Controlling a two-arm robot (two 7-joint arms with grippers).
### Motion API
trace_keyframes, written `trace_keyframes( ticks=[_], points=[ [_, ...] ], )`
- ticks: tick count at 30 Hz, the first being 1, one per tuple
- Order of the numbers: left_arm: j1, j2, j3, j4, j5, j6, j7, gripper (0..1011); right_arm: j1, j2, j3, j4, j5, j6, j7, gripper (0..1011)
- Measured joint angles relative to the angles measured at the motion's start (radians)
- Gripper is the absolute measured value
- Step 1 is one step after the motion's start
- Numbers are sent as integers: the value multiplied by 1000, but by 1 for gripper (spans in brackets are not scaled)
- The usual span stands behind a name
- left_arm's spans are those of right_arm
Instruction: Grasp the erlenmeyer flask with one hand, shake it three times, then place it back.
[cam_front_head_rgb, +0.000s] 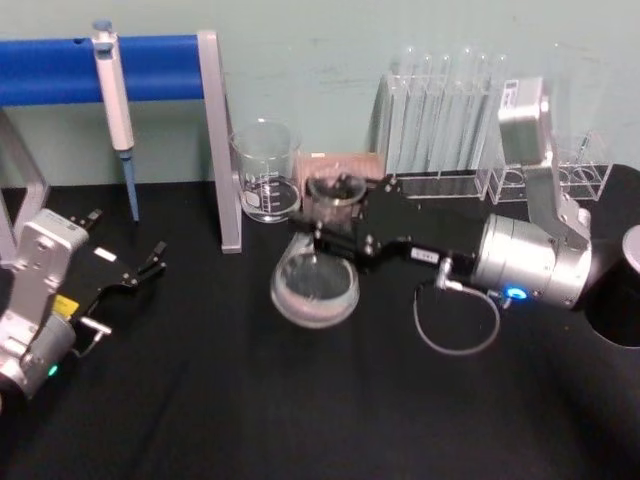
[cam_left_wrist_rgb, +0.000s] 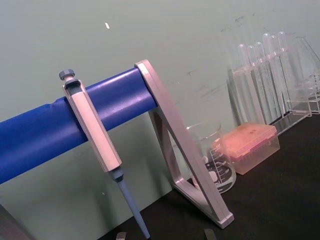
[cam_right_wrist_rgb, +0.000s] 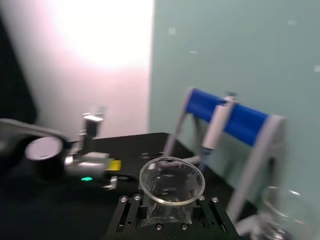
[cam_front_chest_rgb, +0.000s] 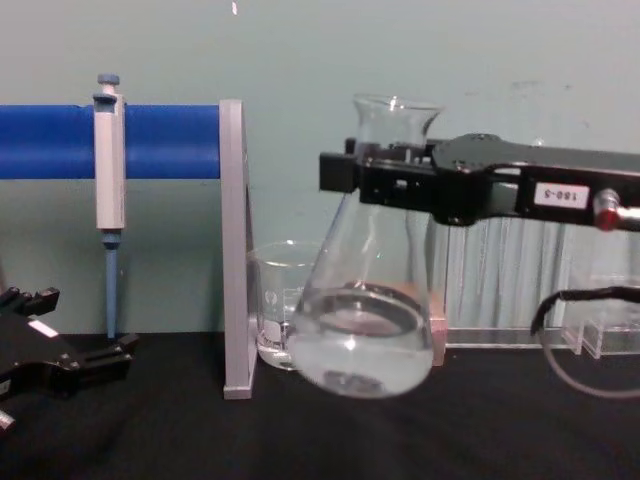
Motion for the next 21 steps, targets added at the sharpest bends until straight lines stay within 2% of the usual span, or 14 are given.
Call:
trace_keyframes(
  ticks=[6, 7, 10, 14, 21],
  points=[
    [0, 0, 0, 0, 0, 0, 0, 1001, -28, -36, 45, -4, -56, 5, -163, 449],
    [0, 0, 0, 0, 0, 0, 0, 1001, -28, -36, 45, -4, -56, 5, -163, 449],
    [0, 0, 0, 0, 0, 0, 0, 1001, -38, -55, 67, -1, -90, 3, -232, 449],
    [0, 0, 0, 0, 0, 0, 0, 1001, -46, -70, 85, 6, -120, 4, -288, 449],
    [0, 0, 0, 0, 0, 0, 0, 1001, -57, -93, 113, 22, -167, 16, -367, 449]
  ],
)
